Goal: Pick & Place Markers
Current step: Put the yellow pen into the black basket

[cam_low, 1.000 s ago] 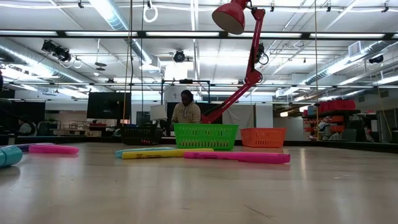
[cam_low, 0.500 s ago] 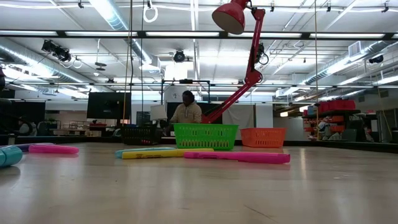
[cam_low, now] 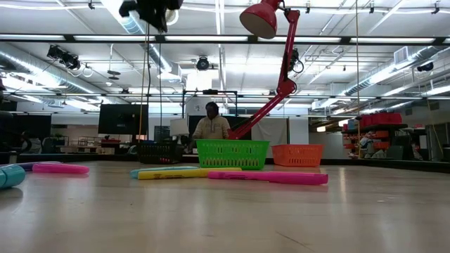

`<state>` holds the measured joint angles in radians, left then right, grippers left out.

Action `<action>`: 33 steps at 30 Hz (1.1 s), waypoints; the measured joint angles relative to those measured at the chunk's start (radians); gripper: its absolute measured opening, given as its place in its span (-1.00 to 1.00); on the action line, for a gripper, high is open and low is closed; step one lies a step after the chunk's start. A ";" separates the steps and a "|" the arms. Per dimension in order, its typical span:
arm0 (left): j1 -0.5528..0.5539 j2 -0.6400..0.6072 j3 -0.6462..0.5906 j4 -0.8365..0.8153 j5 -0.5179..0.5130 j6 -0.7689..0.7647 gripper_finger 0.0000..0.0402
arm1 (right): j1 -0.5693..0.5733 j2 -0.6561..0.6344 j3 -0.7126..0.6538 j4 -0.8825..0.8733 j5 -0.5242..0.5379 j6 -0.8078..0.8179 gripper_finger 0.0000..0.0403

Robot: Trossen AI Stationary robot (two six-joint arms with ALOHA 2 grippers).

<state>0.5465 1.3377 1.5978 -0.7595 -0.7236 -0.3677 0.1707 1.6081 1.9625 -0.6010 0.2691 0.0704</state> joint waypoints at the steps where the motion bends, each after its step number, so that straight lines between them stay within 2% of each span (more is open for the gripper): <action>1: 0.018 0.013 0.000 -0.014 0.031 -0.026 -0.83 | 0.000 0.000 0.000 0.000 0.000 0.000 0.02; 10: 0.184 0.141 0.000 -0.199 0.350 -0.229 -0.83 | 0.000 0.000 0.000 0.002 0.000 0.000 0.02; 16: 0.252 0.217 0.000 -0.272 0.545 -0.293 -0.83 | 0.000 0.000 0.000 0.012 0.001 0.000 0.02; 21: 0.283 0.259 0.000 -0.301 0.653 -0.342 -0.83 | 0.000 0.000 0.000 0.032 0.001 0.001 0.02; 27: 0.293 0.278 -0.001 -0.354 0.665 -0.360 -0.83 | 0.001 0.000 0.000 0.032 0.001 0.002 0.02; 33: 0.275 0.280 -0.006 -0.395 0.571 -0.354 -0.83 | 0.001 0.000 0.000 0.032 0.001 0.020 0.02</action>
<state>0.8211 1.6176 1.5916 -1.1544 -0.1525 -0.7219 0.1715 1.6081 1.9625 -0.5694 0.2703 0.0906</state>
